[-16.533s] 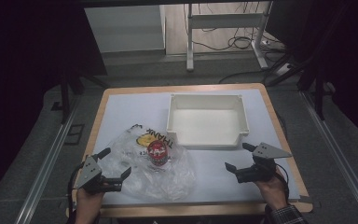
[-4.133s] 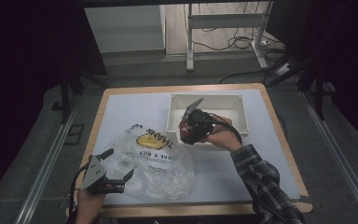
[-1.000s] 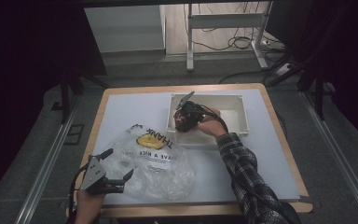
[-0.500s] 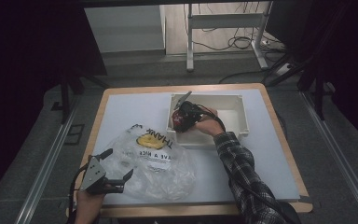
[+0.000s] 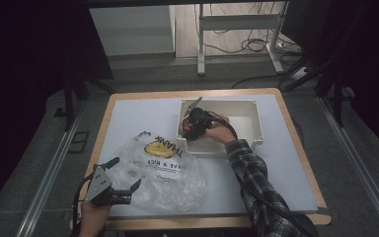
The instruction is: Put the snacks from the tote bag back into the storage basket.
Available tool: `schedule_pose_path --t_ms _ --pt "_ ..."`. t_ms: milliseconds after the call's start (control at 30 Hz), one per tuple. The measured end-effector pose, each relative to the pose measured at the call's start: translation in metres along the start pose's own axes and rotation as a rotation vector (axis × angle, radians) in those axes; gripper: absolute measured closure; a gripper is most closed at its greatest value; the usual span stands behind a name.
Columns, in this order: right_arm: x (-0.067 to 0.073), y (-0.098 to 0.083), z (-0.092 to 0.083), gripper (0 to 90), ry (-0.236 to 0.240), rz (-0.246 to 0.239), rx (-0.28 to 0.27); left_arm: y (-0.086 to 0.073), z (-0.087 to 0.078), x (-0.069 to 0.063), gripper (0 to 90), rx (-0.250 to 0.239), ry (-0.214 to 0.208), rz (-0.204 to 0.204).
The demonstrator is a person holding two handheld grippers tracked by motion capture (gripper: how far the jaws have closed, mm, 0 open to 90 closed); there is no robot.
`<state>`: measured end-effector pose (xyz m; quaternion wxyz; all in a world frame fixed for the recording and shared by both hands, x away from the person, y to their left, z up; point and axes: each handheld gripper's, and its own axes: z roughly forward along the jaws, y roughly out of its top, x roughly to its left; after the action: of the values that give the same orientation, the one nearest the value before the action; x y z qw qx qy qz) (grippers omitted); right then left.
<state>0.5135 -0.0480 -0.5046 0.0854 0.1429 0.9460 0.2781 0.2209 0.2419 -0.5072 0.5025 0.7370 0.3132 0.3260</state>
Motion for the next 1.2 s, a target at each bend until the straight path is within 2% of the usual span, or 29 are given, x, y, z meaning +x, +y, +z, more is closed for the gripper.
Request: schedule_pose_path --t_ms 167,233,500,667,1000,1200 --pt "-0.003 0.0 0.001 24.4 0.016 0.009 -0.015 0.0 0.0 0.0 1.7 0.0 0.0 0.0" --pt "-0.005 -0.001 0.001 20.0 0.043 0.023 -0.047 0.0 0.0 0.0 1.7 0.0 0.0 0.0" --pt "-0.002 0.0 0.002 12.6 0.061 0.033 -0.041 0.0 0.0 0.0 1.7 0.002 0.0 0.002" --pt "-0.002 -0.001 0.001 10.9 0.052 0.052 -0.038 0.0 0.0 0.0 1.7 0.001 0.0 0.002" --pt "0.001 -0.004 -0.003 9.8 0.038 0.065 -0.077 0.0 0.0 -0.001 1.7 0.004 0.001 0.004" --pt "0.005 -0.003 -0.005 9.8 0.015 0.039 -0.081 0.0 0.0 -0.001 1.7 0.005 0.002 0.006"
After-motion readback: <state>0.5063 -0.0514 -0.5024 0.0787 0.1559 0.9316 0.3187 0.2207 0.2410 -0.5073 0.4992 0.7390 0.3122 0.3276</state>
